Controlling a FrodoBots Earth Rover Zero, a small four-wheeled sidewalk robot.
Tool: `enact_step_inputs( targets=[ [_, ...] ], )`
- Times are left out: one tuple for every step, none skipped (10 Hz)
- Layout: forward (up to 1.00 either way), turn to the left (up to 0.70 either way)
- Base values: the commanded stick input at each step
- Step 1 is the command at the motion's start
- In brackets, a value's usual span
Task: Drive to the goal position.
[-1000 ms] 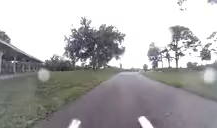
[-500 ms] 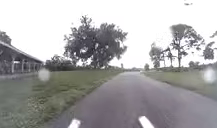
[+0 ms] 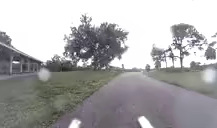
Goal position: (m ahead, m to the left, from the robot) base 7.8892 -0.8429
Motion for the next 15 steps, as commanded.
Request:
enact_step_inputs(
  targets=[
    [0.7, -0.25],
    [0.7, -0.32],
    [0.7, -0.34],
    [0.7, -0.33],
    [0.7, -0.27],
    [0.7, -0.2],
    [0.7, 0.0],
    [0.7, 0.0],
    [0.7, 0.0],
    [0.7, 0.0],
    [0.7, 0.0],
    [0.7, 0.0],
    [0.7, -0.03],
    [0.7, -0.2],
    [0.7, -0.31]
  ],
)
